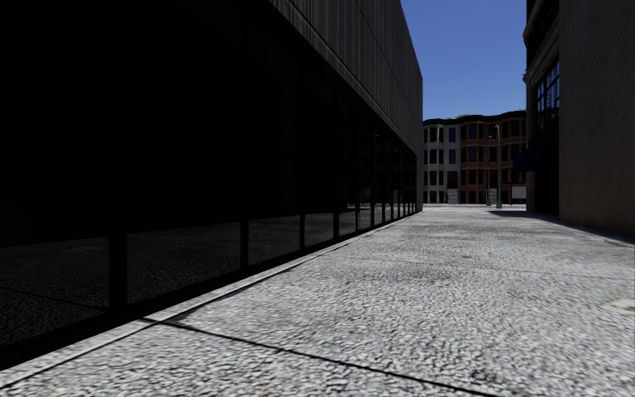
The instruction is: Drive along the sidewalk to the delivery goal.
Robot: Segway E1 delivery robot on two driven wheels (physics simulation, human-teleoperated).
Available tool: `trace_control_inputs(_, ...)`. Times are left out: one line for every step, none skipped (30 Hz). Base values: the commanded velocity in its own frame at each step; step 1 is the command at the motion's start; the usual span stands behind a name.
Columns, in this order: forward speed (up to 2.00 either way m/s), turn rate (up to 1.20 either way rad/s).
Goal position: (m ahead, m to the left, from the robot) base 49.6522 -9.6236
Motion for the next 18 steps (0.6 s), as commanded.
trace_control_inputs(0.0,0.0)
trace_control_inputs(0.0,0.0)
trace_control_inputs(0.0,0.0)
trace_control_inputs(0.0,0.0)
trace_control_inputs(0.0,0.0)
trace_control_inputs(0.0,0.0)
trace_control_inputs(0.0,0.0)
trace_control_inputs(0.0,0.0)
trace_control_inputs(0.0,0.0)
trace_control_inputs(0.0,0.0)
trace_control_inputs(0.0,0.0)
trace_control_inputs(0.0,0.0)
trace_control_inputs(0.0,-0.4)
trace_control_inputs(0.0,-0.89)
trace_control_inputs(0.0,-0.89)
trace_control_inputs(0.0,-1.2)
trace_control_inputs(0.0,-1.2)
trace_control_inputs(0.0,-1.2)
